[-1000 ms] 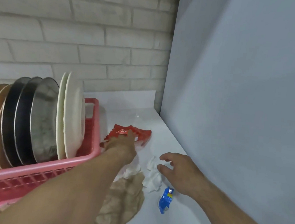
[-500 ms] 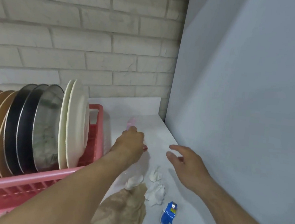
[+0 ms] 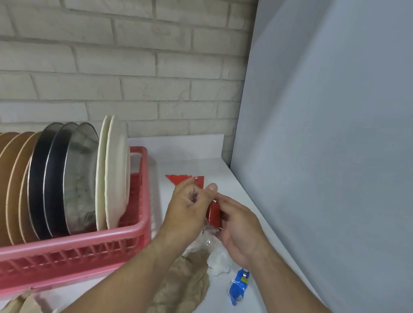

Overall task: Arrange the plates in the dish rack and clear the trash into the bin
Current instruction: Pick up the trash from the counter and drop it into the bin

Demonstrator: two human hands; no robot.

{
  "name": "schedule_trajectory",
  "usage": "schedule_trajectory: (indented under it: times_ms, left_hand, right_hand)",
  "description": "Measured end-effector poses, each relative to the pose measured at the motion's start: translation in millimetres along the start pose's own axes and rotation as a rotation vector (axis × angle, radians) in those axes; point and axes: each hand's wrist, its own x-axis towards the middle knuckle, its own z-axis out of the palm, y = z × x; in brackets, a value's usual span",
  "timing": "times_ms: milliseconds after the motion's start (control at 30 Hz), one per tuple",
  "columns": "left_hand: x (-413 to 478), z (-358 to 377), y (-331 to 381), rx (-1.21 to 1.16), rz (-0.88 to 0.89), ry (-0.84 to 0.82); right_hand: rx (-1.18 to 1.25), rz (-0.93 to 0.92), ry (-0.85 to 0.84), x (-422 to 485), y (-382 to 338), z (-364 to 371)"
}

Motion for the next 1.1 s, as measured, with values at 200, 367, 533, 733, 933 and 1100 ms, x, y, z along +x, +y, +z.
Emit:
schedule_trajectory:
  times_ms: [200, 367, 533, 733, 933, 1100]
  left_hand:
    - [1.2, -0.8, 3.2, -0.161, -0.13, 0.104]
    - [5.1, -14.2, 16.3, -0.023, -0.061, 0.202]
    - [-0.8, -24.8, 20.6, 0.267, -0.004, 0.09]
    - [-15.3, -35.0, 12.8, 0.598, 0.155, -0.096]
    - [-21.2, -44.1, 3.8, 0.742, 0.193, -0.206]
    - [-25.7, -50.0, -4.5, 0.729, 0.17, -0.199]
  right_hand:
    - [0.073, -0.039, -0.023, -7.9, -4.7, 13.5]
    - [-0.541, -0.169, 0.234, -7.9, -3.5, -11.3]
    - [-1.225, -0.076, 0.172, 10.0, 9.4, -38.5]
    - [-1.483, 0.107, 0.04, 26.2, 15.2, -21.6]
    - [-1.578, 0.099, 0.064, 38.7, 28.7, -14.7]
    - [-1.387, 0.05, 0.143, 44.0, 25.2, -20.6]
